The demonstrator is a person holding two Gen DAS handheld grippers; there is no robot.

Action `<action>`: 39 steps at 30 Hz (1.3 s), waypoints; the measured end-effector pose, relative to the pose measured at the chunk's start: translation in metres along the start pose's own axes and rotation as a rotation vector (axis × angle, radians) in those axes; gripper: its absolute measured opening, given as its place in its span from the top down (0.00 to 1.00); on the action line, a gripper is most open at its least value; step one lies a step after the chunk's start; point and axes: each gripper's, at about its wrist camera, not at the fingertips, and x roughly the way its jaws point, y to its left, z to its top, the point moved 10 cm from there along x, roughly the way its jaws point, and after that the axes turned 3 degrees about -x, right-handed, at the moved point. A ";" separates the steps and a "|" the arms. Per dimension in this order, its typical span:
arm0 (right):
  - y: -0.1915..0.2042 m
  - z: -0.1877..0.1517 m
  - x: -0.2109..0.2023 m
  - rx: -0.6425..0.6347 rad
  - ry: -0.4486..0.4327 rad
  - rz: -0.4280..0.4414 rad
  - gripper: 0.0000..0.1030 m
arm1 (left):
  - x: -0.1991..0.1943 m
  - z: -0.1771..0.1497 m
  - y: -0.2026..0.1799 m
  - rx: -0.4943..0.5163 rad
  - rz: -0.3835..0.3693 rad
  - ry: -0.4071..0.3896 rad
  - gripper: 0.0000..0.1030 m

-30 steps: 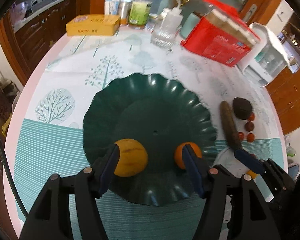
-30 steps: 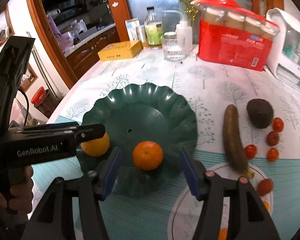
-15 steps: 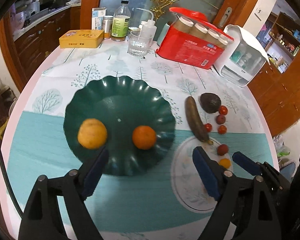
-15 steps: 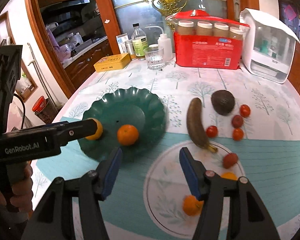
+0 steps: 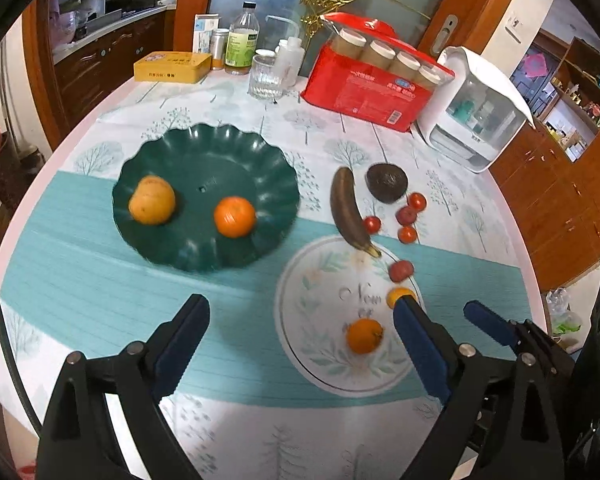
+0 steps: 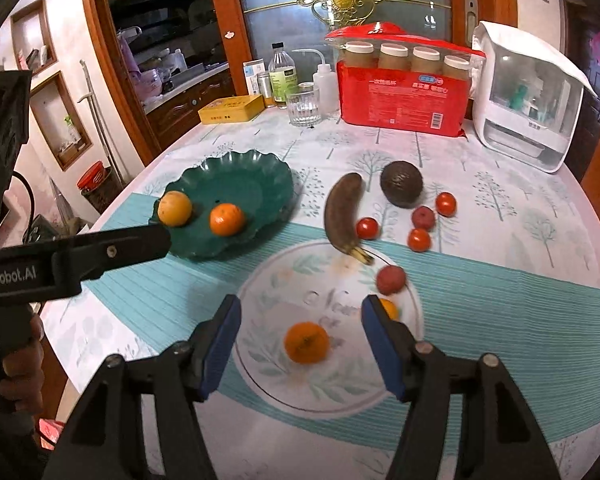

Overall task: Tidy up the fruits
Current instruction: 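Move both tools back over the placemat toward the remaining oranges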

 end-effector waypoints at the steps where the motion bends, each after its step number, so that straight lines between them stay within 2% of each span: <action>1: -0.004 -0.003 -0.002 -0.003 -0.002 0.002 0.33 | 0.001 -0.004 -0.003 -0.001 0.005 0.004 0.10; 9: -0.037 -0.025 -0.004 -0.059 0.000 0.008 0.30 | 0.014 -0.032 -0.027 -0.006 0.051 0.051 0.10; 14: -0.053 -0.034 0.002 -0.135 -0.021 -0.025 0.30 | 0.032 -0.043 -0.035 -0.016 0.087 0.107 0.10; 21: -0.066 -0.043 0.023 -0.227 -0.023 -0.015 0.30 | 0.065 -0.055 -0.039 -0.047 0.133 0.193 0.10; 32: -0.067 -0.056 0.061 -0.281 0.012 0.073 0.30 | 0.120 -0.067 -0.050 -0.082 0.161 0.325 0.10; 39: -0.064 -0.059 0.075 -0.293 0.016 0.111 0.34 | 0.140 -0.073 -0.056 -0.068 0.183 0.371 0.20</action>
